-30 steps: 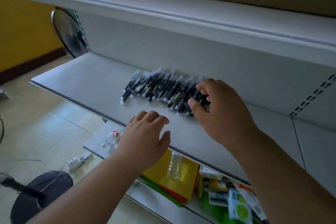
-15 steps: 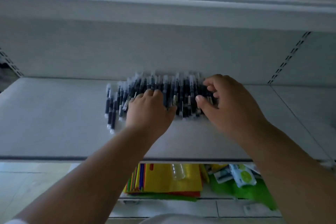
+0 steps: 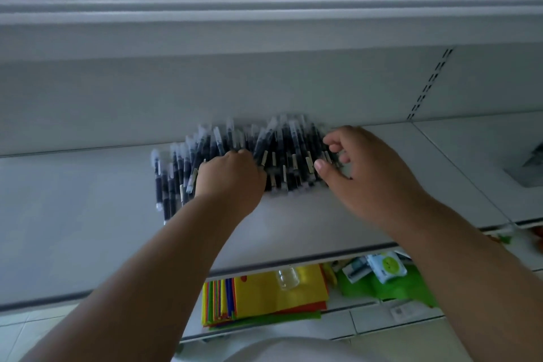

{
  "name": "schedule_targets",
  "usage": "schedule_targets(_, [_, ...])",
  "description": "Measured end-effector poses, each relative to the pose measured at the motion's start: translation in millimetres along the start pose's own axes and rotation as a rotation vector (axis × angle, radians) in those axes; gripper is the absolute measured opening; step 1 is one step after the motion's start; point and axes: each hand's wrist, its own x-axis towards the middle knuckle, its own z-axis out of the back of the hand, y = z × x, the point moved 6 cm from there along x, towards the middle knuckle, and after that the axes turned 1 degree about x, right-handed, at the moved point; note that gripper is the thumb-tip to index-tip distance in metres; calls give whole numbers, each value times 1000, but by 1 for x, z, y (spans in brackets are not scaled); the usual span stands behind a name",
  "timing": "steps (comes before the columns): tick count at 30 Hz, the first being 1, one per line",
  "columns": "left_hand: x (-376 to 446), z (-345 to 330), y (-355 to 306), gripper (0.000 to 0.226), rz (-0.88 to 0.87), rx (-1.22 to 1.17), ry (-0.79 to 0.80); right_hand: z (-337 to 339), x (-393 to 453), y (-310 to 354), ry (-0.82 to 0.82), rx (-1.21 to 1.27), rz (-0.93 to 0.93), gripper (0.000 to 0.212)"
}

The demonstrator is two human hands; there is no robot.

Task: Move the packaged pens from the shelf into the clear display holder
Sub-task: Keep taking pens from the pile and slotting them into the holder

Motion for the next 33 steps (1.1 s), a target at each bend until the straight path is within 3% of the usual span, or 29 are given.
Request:
schedule_targets(6, [-19, 12, 1, 22, 15, -129, -84, -10, 11, -5, 34, 28, 6, 32])
schedule_targets(10, [-52, 18, 9, 27, -16, -677, -200, -35, 23, -8, 126, -2, -19, 24])
schedule_targets(13, [-74, 8, 12, 18, -84, -1102, -171, -55, 29, -9, 184, -59, -105, 27])
schedule_targets(15, [-84, 0, 19, 22, -96, -1246, -137, -62, 31, -9, 180, -91, -157, 31])
schedule_targets(22, [-102, -14, 47, 16, 56, -1466, -101, -76, 29, -5, 170, -227, -257, 11])
schedule_targets(23, [-104, -13, 46, 13, 53, -1487, -86, -76, 29, -6, 166, -203, -276, 16])
schedule_targets(28, [-106, -9, 41, 35, 39, -1476, -42, -67, 20, -16, 146, 96, -360, 44])
schedule_targets(33, [-102, -14, 19, 46, 57, -1490, 9, -38, -5, -9, 61, 386, -356, 21])
